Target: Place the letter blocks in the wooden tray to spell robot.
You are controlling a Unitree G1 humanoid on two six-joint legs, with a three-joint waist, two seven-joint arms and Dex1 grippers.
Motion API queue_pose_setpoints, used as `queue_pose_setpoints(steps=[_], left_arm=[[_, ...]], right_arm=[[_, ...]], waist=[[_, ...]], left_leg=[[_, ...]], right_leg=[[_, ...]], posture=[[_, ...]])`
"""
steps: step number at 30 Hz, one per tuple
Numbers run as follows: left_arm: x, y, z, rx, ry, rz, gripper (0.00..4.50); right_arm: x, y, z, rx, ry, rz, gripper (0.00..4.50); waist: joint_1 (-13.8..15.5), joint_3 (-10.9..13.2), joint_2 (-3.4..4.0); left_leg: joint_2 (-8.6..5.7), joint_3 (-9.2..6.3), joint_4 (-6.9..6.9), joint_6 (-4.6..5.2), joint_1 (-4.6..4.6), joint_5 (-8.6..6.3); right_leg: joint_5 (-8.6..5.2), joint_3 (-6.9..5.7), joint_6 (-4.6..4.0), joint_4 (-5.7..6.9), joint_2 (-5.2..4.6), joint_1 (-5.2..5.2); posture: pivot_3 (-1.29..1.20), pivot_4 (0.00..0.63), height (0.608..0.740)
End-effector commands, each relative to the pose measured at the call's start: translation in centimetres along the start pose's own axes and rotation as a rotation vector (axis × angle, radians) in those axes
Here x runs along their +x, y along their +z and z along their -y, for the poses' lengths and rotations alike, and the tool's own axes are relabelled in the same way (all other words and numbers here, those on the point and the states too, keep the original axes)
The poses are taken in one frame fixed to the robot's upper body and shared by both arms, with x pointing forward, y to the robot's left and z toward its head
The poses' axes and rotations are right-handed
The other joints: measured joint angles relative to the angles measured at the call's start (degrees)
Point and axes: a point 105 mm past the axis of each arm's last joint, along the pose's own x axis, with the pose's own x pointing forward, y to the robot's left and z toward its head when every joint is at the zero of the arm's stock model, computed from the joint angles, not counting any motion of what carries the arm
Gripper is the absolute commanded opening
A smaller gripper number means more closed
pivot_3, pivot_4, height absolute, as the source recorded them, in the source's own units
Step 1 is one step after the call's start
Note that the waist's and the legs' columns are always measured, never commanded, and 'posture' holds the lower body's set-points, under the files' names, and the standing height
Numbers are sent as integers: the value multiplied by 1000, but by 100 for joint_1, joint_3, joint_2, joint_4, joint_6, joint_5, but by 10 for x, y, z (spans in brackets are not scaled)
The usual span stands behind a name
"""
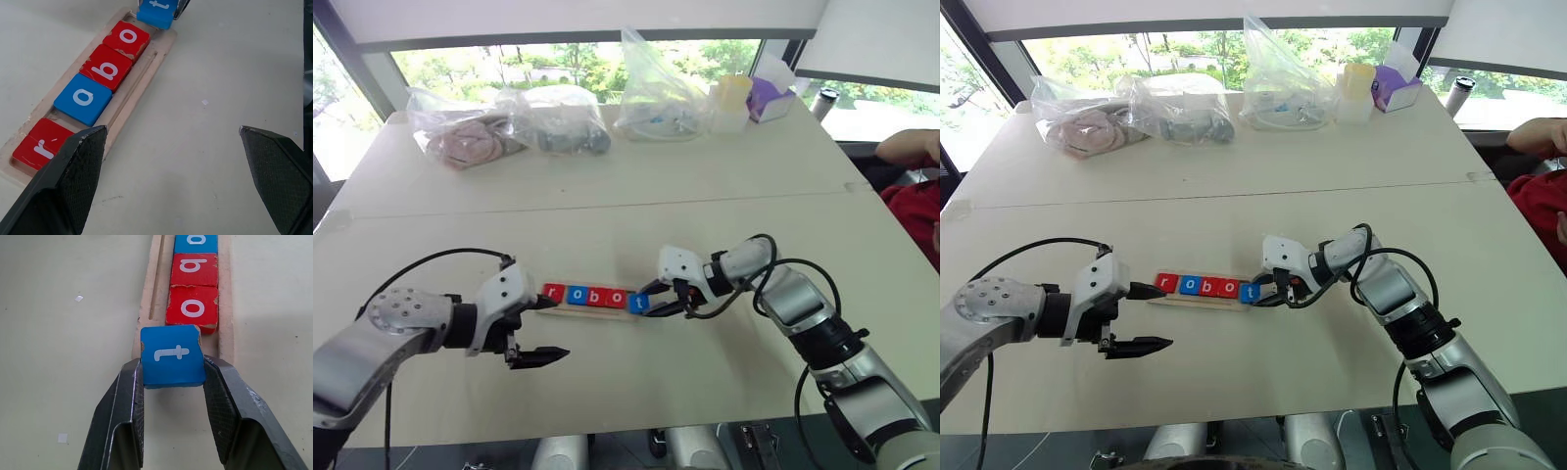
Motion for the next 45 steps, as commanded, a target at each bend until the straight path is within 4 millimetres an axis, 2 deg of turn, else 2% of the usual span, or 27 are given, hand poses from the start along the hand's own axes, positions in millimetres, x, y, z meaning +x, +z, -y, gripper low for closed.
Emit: queue_pose_setpoints(steps=[1,8,13,17,21,32,39,45], left_arm=[[2,4,2,32,-1,10,4500],[3,3,2,27,1,11,4500],[3,2,1,22,8,10,4500],[3,-2,2,23,12,-3,4500],[5,-1,4,25,12,2,4500],[6,-2,-1,28,20,3,4500],[7,-3,-1,32,25,2,4500],[8,-4,-2,33,26,2,4500]], right_arm=[[0,10,2,-40,-17,20,1122],[8,6,14,-55,-75,-17,1122],[12,12,10,-61,-57,6,1122],[16,25,7,-54,-56,52,1122],[18,27,0,-65,-39,57,1122],[26,19,0,-65,-44,36,1122],[25,27,10,-68,-99,62,4444],[14,35,13,-65,-136,97,4444]], waist=[[0,0,0],[-6,0,0],[-3,-1,0],[-16,-1,0],[-4,-1,0],[-8,-1,0],[-5,-1,0],[-3,-1,0]], left_leg=[[0,0,0,0,0,0],[0,0,0,0,1,0],[0,0,0,0,0,0],[0,0,0,0,0,0],[0,-2,0,0,0,0],[0,-1,1,0,0,0],[0,-1,0,0,0,0],[0,-1,0,0,0,0]], right_leg=[[0,0,0,0,0,0],[1,0,0,1,0,0],[1,0,0,1,0,0],[1,0,0,1,1,-1],[1,0,0,4,0,-2],[1,0,0,4,0,-1],[0,0,0,4,0,-2],[1,0,0,4,0,-2]], posture=[[0,150,740],[0,150,740],[0,150,740],[0,150,740],[0,150,740],[0,150,740],[0,150,740],[0,150,740]])
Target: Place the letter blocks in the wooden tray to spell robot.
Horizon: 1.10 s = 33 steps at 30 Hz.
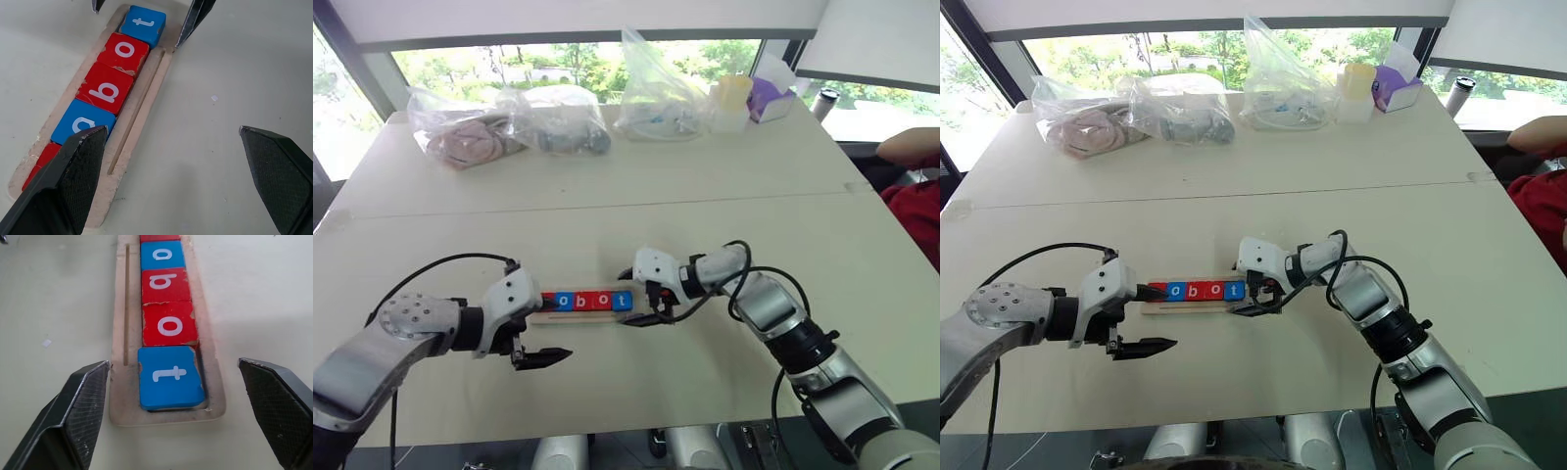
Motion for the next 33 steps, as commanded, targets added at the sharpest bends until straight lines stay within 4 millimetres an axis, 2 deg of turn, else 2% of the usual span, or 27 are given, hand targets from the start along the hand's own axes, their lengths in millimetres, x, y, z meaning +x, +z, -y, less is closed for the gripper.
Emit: queue_pose_setpoints(steps=[1,10,16,24,30,33], left_arm=[[0,3,0,20,1,12,4500],[4,5,0,23,-6,17,4500],[4,4,-2,23,4,12,4500],[-1,7,-6,6,26,29,4500],[-2,7,-10,5,33,24,4500],[-2,8,-8,3,28,25,4500]], right_arm=[[-13,19,7,-45,-46,52,4444],[-15,8,12,-34,-95,20,4444],[-9,13,10,-34,-79,48,4444],[-17,18,17,-55,-128,66,4444],[-9,5,13,-59,-122,37,4444],[-9,8,18,-58,-144,57,4444]], waist=[[1,0,0],[-2,0,0],[-6,0,0],[-2,0,0],[-2,-1,0],[-10,-1,0]], left_leg=[[0,0,0,0,0,0],[0,0,0,0,0,0],[0,-1,0,0,0,0],[0,0,0,0,0,0],[0,0,0,0,0,0],[0,1,0,0,0,0]], right_leg=[[0,0,0,0,0,0],[0,0,0,0,0,0],[0,0,0,1,1,0],[0,0,0,1,0,0],[0,0,0,1,0,0],[0,0,0,1,0,0]], posture=[[0,150,740],[0,150,740],[0,150,740],[0,150,740],[0,150,740],[0,150,740]])
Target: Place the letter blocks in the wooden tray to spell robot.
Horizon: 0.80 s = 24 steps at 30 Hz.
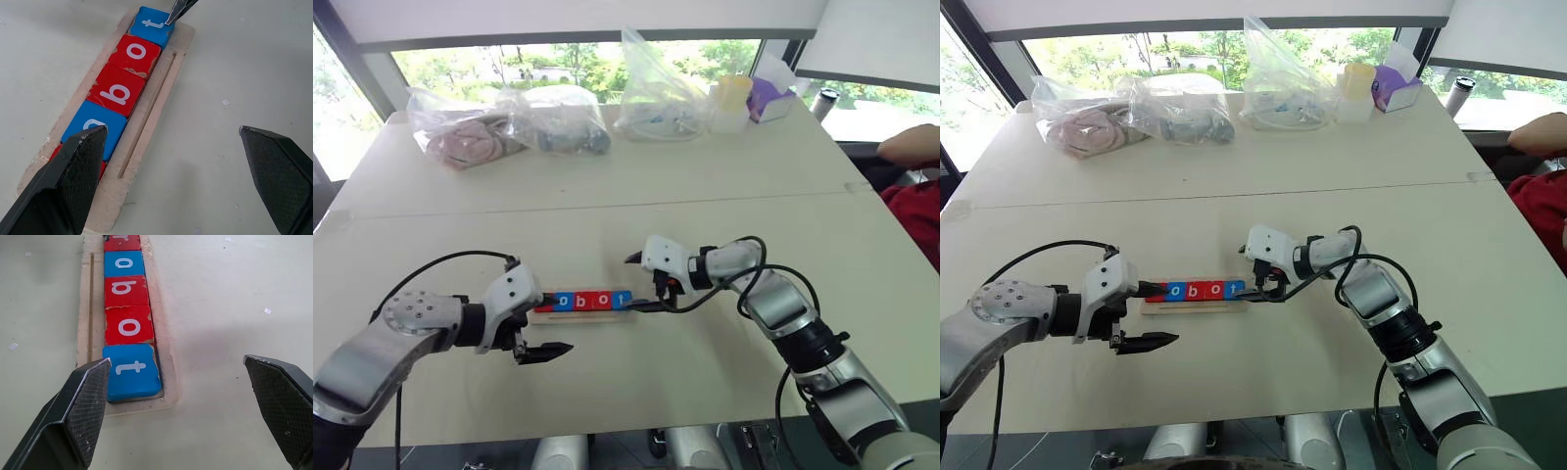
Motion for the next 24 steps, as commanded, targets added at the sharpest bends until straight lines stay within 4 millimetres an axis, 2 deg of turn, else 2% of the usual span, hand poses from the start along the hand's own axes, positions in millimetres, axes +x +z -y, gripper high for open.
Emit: queue_pose_setpoints(steps=[1,12,16,19,22,24], left_arm=[[-3,8,0,21,9,17,4500],[-5,10,-2,17,16,22,4500],[-9,16,-2,-8,22,60,4500],[-21,19,-4,-77,40,109,4500],[-46,2,-5,-154,86,80,4500],[-61,-12,-7,-191,132,46,4500]], right_arm=[[-1,13,6,-24,-30,52,4444],[-10,29,10,-44,-57,108,4444],[-29,36,-1,-42,-23,138,4444],[-47,40,-9,7,-11,163,4444],[-76,49,-17,157,9,214,4444],[-87,43,-24,214,3,198,4444]], waist=[[0,0,0],[8,0,0],[24,0,0],[28,-1,-1],[-15,0,1],[-1,0,1]], left_leg=[[0,0,0,0,0,0],[0,-1,0,0,0,0],[0,-2,0,0,-2,0],[1,-6,0,0,-3,0],[3,-5,-1,0,-2,0],[6,-6,-2,1,-1,-1]], right_leg=[[0,0,0,0,0,0],[0,0,0,1,0,0],[0,0,1,0,0,0],[1,-2,4,0,-2,1],[0,0,2,0,-3,-3],[-1,0,0,1,-3,-4]], posture=[[0,150,740],[0,150,740],[0,150,740],[0,150,740],[0,150,740],[0,150,740]])
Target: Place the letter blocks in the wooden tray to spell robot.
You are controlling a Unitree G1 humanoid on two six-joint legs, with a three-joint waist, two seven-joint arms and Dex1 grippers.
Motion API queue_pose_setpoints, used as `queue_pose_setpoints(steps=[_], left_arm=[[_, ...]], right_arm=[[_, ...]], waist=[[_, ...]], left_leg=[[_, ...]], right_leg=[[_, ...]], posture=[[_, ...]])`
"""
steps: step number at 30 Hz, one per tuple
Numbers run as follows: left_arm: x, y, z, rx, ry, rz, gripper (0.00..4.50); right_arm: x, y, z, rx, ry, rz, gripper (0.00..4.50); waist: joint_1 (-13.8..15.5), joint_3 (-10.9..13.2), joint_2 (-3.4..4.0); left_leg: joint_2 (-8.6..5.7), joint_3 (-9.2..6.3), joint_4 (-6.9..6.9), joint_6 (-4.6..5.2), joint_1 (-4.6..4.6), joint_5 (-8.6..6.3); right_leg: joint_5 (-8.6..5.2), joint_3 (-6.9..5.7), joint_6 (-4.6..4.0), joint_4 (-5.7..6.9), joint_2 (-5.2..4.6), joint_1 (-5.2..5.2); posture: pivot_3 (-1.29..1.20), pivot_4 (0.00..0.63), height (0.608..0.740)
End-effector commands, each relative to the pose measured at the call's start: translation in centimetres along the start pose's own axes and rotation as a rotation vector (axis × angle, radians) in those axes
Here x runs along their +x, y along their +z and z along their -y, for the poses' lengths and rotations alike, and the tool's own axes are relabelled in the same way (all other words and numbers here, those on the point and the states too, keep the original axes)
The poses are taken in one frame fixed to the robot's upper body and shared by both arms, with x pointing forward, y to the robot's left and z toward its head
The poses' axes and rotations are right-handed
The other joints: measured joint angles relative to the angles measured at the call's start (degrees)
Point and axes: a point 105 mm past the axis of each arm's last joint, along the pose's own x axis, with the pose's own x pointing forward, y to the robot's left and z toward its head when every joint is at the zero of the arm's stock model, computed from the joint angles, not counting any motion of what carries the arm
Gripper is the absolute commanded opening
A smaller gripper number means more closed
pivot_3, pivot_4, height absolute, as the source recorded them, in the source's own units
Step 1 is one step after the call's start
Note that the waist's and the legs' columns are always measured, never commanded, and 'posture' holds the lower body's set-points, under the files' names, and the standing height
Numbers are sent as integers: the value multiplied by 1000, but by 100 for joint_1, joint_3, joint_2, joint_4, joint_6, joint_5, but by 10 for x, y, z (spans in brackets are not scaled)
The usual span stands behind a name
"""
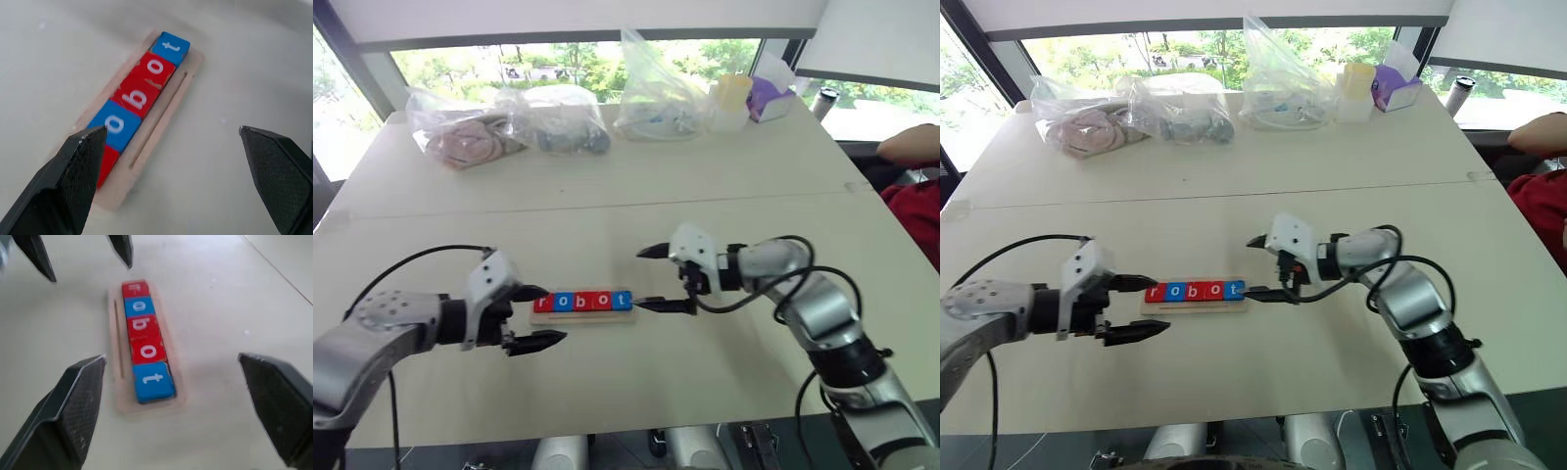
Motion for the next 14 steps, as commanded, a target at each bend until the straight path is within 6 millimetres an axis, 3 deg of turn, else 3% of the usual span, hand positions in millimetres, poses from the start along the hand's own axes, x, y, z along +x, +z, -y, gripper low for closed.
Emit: queue_pose_setpoints(steps=[1,7,10,14], left_arm=[[-28,-6,-10,-25,84,-10,4500],[-37,-19,-23,-59,158,-31,4500],[-44,-27,-29,-95,193,-31,4500],[-51,-36,-22,-103,211,-37,4500]], right_arm=[[-21,9,-13,40,-17,27,4444],[-2,-18,10,14,-202,-30,4444],[4,-27,6,-24,-175,-73,4444],[-5,-25,-10,15,-113,-61,4444]], waist=[[22,-1,-1],[17,-2,-3],[7,-2,-2],[13,-2,-3]], left_leg=[[-1,1,0,0,1,0],[-2,1,3,-3,4,1],[-2,10,3,-7,3,4],[0,12,-3,-7,-9,3]], right_leg=[[-2,-2,-2,0,2,1],[-15,-5,13,-10,4,4],[-12,-2,11,-14,1,4],[-2,-1,-1,-16,-4,-7]], posture=[[0,150,740],[0,150,740],[0,150,740],[0,150,740]])
